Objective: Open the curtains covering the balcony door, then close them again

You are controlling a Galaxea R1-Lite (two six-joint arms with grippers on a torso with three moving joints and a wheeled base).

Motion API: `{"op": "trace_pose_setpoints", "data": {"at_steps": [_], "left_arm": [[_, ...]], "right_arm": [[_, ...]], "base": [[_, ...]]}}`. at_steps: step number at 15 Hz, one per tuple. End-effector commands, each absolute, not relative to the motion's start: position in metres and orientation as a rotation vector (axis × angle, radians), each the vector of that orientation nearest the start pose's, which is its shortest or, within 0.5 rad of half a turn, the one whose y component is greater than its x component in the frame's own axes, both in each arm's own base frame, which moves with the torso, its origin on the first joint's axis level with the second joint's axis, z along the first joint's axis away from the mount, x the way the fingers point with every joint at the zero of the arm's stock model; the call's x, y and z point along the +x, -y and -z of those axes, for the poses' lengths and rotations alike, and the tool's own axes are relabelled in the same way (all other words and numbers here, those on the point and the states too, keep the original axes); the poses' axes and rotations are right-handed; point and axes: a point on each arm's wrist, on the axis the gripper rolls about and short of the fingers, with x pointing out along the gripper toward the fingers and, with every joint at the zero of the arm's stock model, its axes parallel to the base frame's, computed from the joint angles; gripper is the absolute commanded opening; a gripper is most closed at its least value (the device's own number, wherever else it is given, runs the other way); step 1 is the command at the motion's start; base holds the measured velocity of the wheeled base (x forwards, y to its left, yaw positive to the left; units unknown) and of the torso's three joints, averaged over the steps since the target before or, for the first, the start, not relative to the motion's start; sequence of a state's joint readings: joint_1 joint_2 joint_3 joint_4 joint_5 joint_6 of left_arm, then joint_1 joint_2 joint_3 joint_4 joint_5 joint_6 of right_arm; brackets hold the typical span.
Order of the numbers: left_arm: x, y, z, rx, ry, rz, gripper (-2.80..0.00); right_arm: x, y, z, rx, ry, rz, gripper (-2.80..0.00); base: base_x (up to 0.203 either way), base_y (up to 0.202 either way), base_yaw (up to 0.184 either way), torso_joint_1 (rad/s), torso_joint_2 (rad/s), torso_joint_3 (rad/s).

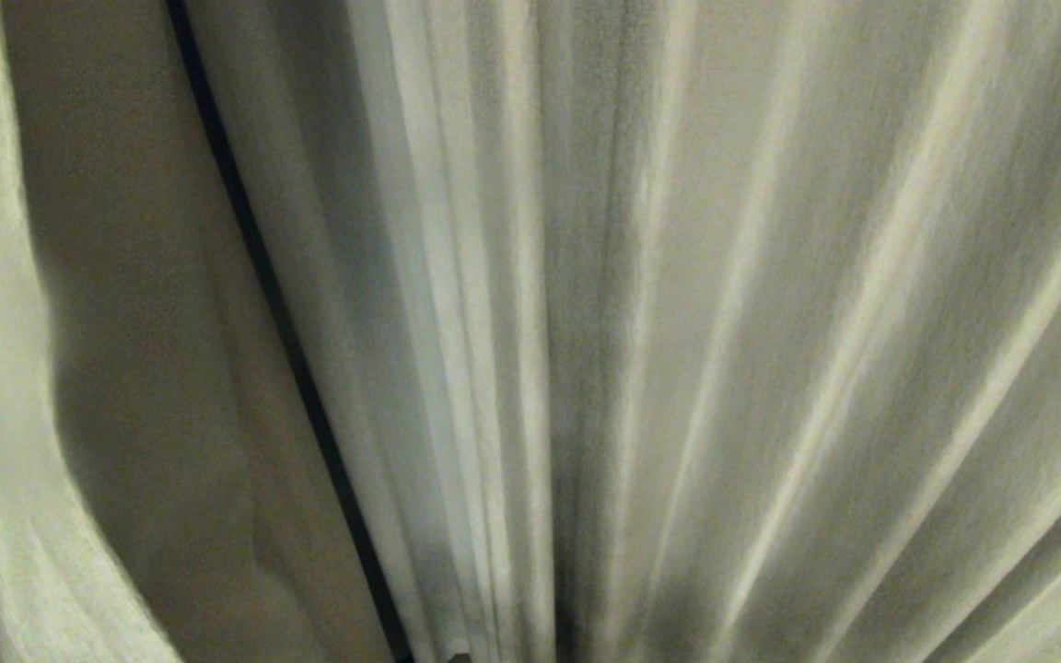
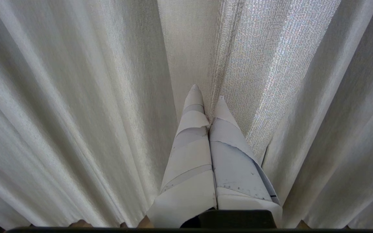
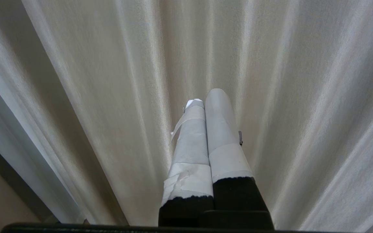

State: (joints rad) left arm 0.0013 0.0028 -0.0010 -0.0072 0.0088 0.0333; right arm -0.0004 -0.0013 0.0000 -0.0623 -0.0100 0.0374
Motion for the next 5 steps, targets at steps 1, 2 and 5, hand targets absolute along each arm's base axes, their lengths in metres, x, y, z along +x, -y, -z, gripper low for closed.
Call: {"op": "trace_pose_setpoints", "data": {"at_steps": [1,2,5], "left_arm": [[-0.0229,-0.0002,-0.0767,0.034,0.009,-0.011,-2.80],[-0.0228,-0.0002,-0.0763,0.034,0.008,-0.011,-2.80],[-0.0229,-0.0002,-0.0766,0.034,0.009,-0.011,-2.80]], "right_arm": [[-0.0230,0.0002,-0.0819,0.037,0.063,0.008,-2.80],[-0.0230,0.0002,-0.0819,0.037,0.063,0.010,-2.80],[-0.0230,0.0002,-0.0819,0.037,0.063,0.010,-2.80]], "base": [[0.000,0.000,0.000,0.000,0.00,0.000],[0.000,0.000,0.000,0.000,0.00,0.000],[0.000,0.000,0.000,0.000,0.00,0.000]]}}
